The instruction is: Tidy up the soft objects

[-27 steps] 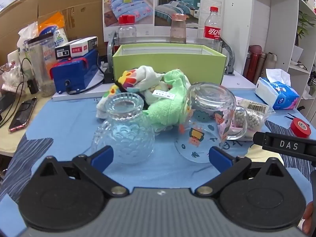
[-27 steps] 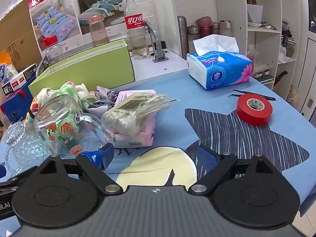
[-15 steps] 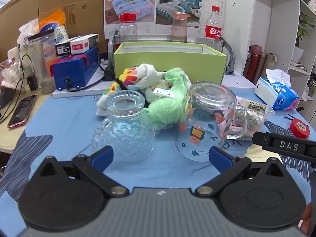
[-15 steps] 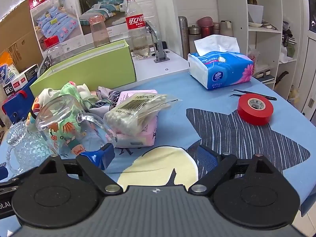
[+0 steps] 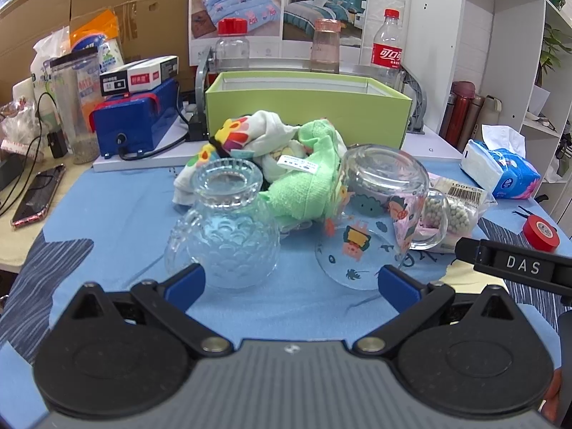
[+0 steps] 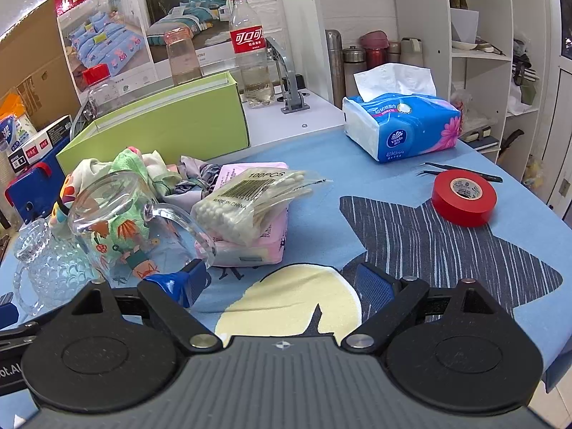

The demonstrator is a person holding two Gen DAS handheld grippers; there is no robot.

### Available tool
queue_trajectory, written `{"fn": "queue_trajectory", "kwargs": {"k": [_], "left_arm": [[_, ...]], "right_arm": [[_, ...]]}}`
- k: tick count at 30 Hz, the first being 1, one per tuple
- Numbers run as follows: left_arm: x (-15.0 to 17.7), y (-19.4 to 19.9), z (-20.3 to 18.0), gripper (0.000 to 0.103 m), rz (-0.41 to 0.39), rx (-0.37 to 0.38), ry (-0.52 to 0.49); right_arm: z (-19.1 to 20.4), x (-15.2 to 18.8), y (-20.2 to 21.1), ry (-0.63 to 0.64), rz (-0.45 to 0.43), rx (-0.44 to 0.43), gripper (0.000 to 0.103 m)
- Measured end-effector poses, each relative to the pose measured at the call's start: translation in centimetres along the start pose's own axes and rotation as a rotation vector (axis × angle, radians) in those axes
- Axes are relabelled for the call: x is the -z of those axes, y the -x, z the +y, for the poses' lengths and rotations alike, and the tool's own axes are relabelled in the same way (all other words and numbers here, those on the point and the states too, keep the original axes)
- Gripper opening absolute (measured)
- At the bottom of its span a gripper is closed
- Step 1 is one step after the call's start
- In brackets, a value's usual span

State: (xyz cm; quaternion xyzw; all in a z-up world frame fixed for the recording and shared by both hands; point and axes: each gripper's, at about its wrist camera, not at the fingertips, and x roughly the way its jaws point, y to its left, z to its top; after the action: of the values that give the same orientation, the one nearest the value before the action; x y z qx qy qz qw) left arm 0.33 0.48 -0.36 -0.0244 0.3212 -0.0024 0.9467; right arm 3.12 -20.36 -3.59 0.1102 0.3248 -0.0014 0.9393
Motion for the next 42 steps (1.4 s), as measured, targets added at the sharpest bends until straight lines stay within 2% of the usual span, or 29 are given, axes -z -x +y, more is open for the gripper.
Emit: {"fn": "queue_trajectory", "kwargs": {"k": [35, 39, 42], "left_arm": [[-0.3, 0.2, 0.4, 0.103, 0.031, 0.017, 0.013], [-2.3, 3.0, 2.3, 0.103, -0.037, 0.003, 0.007], [-5.1, 4.1, 4.4, 0.102, -0.101, -0.056, -0.007]], "right_arm": [[0.3, -0.1, 0.0, 0.019, 0.01, -0.007, 0.078], [-0.3, -1.2, 0.7, 0.036, -0.013, 0.019, 0.078], [-1.1, -2.4, 0.6, 0.023, -0.029, 0.037, 0.078]]}}
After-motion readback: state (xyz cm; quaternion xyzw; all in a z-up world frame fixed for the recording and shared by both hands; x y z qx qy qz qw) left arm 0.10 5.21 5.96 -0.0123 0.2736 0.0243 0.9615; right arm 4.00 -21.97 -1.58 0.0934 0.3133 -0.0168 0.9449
